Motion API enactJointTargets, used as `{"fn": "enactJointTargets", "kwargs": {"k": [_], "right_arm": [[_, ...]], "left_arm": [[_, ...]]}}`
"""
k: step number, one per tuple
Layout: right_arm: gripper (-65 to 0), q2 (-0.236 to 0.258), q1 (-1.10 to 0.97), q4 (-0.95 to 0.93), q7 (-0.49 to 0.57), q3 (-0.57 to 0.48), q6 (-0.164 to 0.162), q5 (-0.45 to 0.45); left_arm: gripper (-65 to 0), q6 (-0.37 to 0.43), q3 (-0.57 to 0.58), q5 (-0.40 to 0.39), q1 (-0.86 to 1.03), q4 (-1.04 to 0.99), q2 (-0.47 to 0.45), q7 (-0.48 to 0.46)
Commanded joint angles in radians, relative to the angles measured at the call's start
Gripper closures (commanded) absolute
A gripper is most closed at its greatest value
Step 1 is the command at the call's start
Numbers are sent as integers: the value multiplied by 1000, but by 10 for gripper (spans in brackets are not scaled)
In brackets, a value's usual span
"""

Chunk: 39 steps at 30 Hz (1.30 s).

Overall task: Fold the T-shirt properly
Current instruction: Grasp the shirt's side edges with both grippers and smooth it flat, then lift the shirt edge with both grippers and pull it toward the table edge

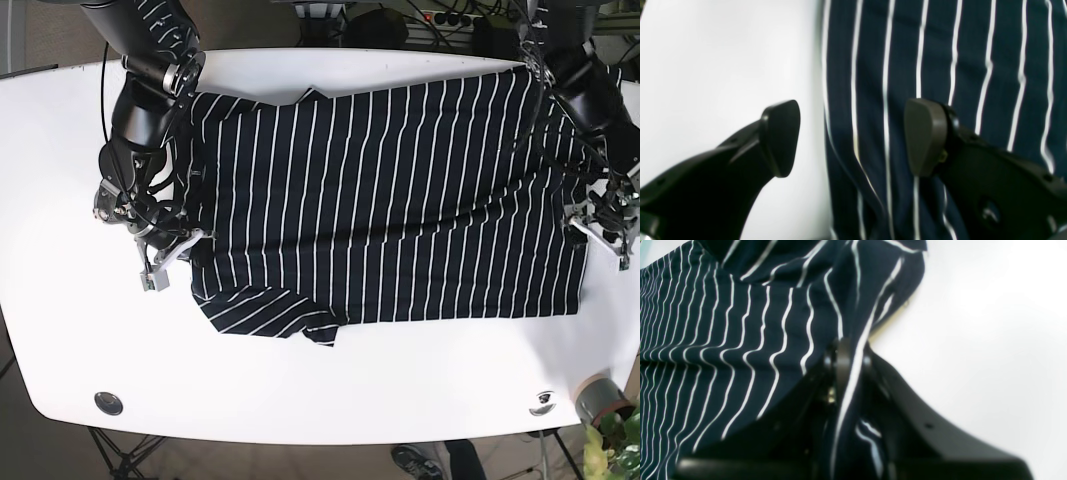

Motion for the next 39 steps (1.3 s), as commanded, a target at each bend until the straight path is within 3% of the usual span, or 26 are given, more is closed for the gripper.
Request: {"fn": "enactJointTargets", "kwargs": {"k": [1,14,29,32,34,36,39], "right_arm": [[-24,6,10,4,-41,-2,-23,-45],[-24,6,11,4,-41,-2,-22,-45],[-24,6,11,4,-41,-2,-23,-45],[-24,6,11,4,-41,0,-23,-45],[-24,6,11,4,-41,0,-23,-45],[-24,6,11,4,-41,0,-22,-45],[-24,6,11,4,-41,0,-22,-45]], "left_arm": [[-460,-1,0,-7,-59,-61,-55,-27],[-462,-4,6,0,-211,-471,-117,-171],[-458,-9,86,-7,-210,-511,-72,-165],[-453,-56,89,-7,-205,-511,-71,-165],[-397,-121,89,-7,-187,-506,-71,-166],[-314,-128,87,-7,-181,-504,-69,-169],[-136,-128,86,-9,-181,-504,-69,-180]]}}
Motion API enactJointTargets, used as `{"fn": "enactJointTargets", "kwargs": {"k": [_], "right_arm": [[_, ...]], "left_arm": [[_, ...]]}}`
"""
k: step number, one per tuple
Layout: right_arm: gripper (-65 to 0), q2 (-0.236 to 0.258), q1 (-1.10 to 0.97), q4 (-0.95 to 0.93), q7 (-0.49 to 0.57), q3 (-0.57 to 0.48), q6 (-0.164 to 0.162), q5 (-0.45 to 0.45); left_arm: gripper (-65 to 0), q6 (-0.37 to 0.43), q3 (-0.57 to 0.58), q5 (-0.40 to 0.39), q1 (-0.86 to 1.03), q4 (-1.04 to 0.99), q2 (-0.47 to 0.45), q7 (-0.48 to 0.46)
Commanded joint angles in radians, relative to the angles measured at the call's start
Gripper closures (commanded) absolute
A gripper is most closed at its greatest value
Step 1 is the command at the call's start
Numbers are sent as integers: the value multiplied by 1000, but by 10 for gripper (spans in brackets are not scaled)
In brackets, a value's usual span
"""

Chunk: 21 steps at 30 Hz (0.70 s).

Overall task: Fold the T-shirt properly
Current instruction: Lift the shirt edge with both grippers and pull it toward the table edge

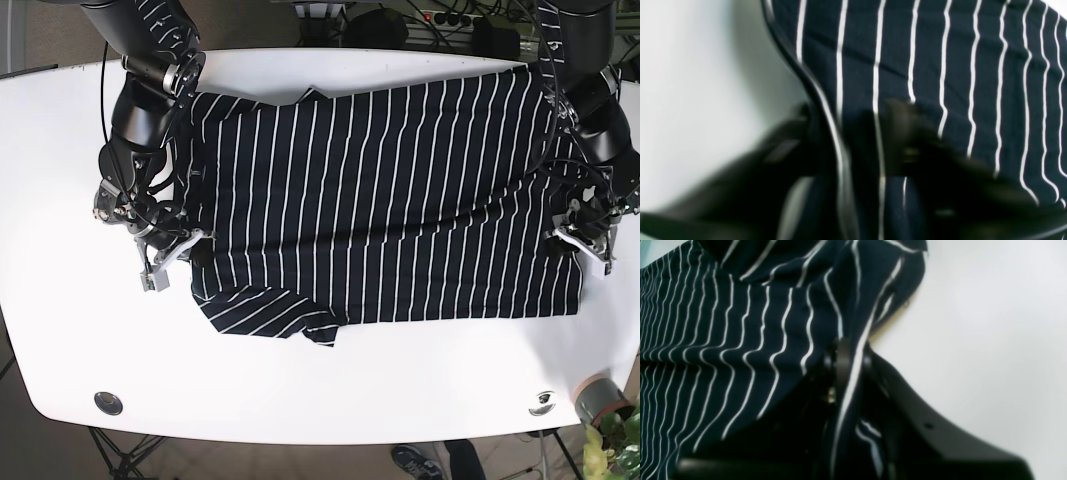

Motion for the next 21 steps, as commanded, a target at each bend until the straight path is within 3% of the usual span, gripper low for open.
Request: {"fn": "enactJointTargets", "kwargs": {"k": [1,2,3,11,15,21], "right_arm": [[-24,7,10,4,-38,-1,-21,-45],[-24,7,10,4,-38,-3,-19,-45],[-24,5,10,4,-38,-3,-19,-45],[-24,-16,23,7,-40,-4,-19,-46],[-24,-18,28,90,-116,-4,-19,-46],[-24,-18,31,257,-221,-4,-19,-45]], "left_arm": [[-87,-8,4,22,-6,1,-4,29],[-22,-8,4,23,-6,1,-5,9],[0,-8,5,27,-5,1,-5,-7],[0,-8,2,23,-5,6,-8,-34],[0,-8,1,23,-5,144,-7,-25],[0,-8,1,22,11,355,6,98]]}}
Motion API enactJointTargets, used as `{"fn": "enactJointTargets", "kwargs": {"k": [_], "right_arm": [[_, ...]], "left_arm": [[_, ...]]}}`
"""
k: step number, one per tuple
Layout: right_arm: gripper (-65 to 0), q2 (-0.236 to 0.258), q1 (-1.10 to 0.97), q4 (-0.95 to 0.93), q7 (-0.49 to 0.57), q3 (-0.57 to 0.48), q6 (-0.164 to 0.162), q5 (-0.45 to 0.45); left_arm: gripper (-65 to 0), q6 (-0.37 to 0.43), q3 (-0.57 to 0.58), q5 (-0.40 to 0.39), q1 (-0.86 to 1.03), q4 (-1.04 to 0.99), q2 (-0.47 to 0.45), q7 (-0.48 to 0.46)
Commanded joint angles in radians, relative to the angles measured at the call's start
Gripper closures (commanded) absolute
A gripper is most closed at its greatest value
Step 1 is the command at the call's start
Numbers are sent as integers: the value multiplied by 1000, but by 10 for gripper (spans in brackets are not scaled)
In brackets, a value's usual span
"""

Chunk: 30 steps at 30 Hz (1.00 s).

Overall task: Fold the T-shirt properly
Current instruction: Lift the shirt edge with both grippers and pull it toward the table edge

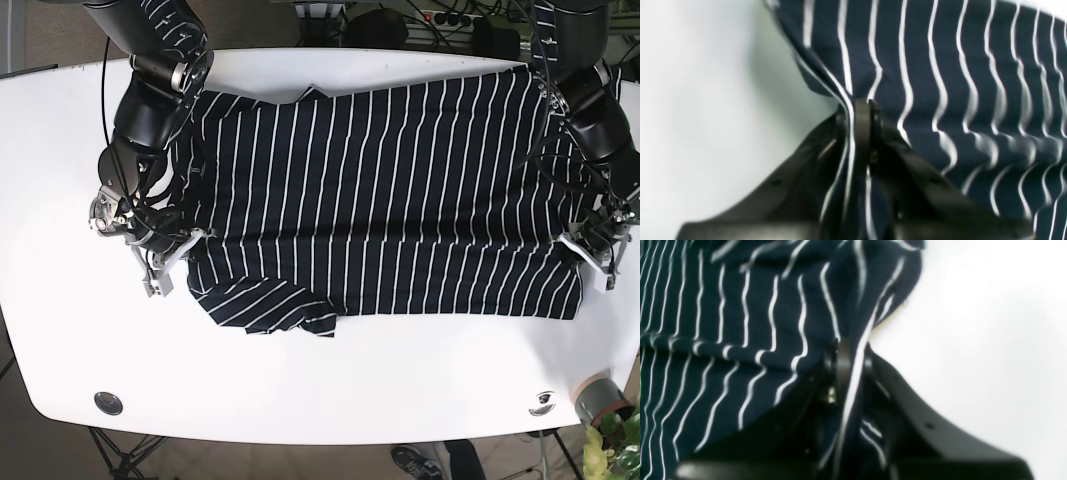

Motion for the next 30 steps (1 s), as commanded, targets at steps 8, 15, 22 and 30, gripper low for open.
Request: {"fn": "enactJointTargets", "kwargs": {"k": [8,15,22,30], "right_arm": [[-24,53,128,162,-110,-1,-1,9],[-24,144,299,162,-142,-82,-1,9],[-24,222,515,160,-184,-208,-1,9],[-24,273,847,57,-259,-266,-1,9]], "left_arm": [[0,8,1,-7,-44,342,55,136],[0,8,7,1,-133,495,117,261],[0,8,48,1,-314,523,118,339],[0,53,51,1,-557,520,110,374]]}}
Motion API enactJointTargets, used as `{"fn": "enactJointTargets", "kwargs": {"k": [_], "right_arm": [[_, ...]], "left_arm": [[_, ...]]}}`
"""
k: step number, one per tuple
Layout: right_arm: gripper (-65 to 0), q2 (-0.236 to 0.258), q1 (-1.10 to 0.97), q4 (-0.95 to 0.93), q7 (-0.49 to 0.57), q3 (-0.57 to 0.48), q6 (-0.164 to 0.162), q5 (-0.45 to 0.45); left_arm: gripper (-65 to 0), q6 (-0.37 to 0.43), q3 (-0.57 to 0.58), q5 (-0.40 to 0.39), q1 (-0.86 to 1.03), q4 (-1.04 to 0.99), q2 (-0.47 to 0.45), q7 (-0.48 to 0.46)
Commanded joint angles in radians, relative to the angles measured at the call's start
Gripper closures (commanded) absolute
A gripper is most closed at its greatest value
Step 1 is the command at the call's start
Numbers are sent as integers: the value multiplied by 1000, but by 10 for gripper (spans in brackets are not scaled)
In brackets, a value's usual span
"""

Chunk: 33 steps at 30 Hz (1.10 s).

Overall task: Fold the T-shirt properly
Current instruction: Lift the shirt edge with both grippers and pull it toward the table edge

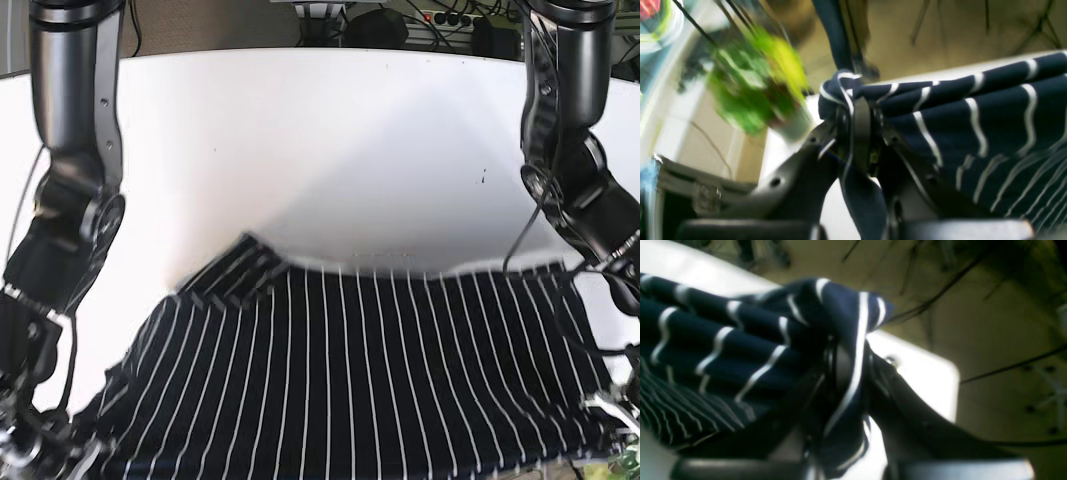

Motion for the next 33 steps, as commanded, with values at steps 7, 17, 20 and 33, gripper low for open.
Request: {"fn": "enactJointTargets", "kwargs": {"k": [7,17,20,33], "right_arm": [[-24,37,159,-102,-62,-39,-16,-30],[-24,49,159,-68,-182,-7,20,-30],[-24,57,159,33,-191,45,20,-30],[-24,-3,-326,418,-191,229,20,-29]], "left_arm": [[0,26,-5,22,-201,35,-65,56],[0,20,-8,21,-71,190,-63,111],[0,18,-9,21,14,239,-61,111],[0,18,-103,-104,387,325,-31,73]]}}
